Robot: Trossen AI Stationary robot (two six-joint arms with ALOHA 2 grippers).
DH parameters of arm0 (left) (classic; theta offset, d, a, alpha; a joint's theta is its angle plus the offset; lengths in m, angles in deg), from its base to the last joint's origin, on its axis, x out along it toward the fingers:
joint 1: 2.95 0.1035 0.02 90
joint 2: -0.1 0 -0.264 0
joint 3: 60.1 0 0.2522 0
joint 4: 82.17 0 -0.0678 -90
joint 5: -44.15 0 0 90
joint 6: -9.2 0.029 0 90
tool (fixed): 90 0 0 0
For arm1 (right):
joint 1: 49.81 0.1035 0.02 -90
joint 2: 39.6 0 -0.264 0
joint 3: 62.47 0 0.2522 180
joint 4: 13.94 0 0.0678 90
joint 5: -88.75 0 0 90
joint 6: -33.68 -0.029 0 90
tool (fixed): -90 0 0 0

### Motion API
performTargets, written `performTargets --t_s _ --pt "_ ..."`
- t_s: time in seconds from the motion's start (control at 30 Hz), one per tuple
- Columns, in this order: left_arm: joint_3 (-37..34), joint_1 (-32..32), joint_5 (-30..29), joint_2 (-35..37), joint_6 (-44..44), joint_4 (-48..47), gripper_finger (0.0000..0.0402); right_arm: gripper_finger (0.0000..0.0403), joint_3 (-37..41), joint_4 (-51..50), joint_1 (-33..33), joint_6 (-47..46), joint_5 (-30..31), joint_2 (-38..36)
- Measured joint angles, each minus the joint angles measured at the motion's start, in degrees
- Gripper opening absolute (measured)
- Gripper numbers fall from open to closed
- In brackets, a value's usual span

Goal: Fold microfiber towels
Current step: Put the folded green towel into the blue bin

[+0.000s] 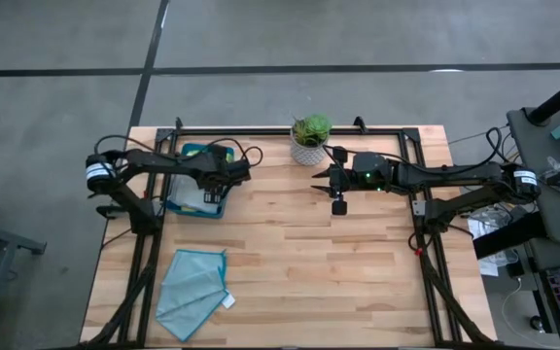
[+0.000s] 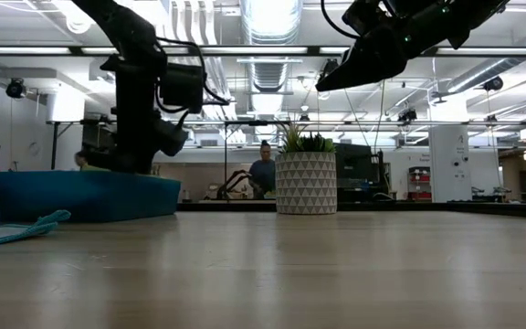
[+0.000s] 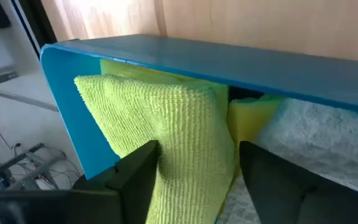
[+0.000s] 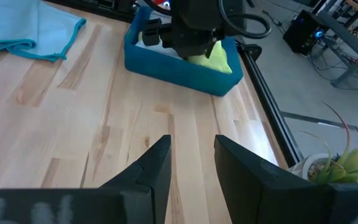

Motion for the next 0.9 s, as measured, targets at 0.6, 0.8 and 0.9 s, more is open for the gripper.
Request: performTargets --t_s 0.6,0.8,0.9 --pt "0.00 0.20 -9.71 9.55 -8.08 0.82 0.0010 0.0114 0.00 0.00 0.00 -0.18 0.00 0.00" --pt "-1.62 0.04 -2.32 12.41 -18.03 4.27 0.0016 0.0114 0.00 0.00 0.00 -0.18 0.00 0.00" --pt "-4.45 -0.08 1.12 11.49 -18.06 6.61 0.0017 0.0114 0.00 0.00 0.00 -0.17 0.00 0.00"
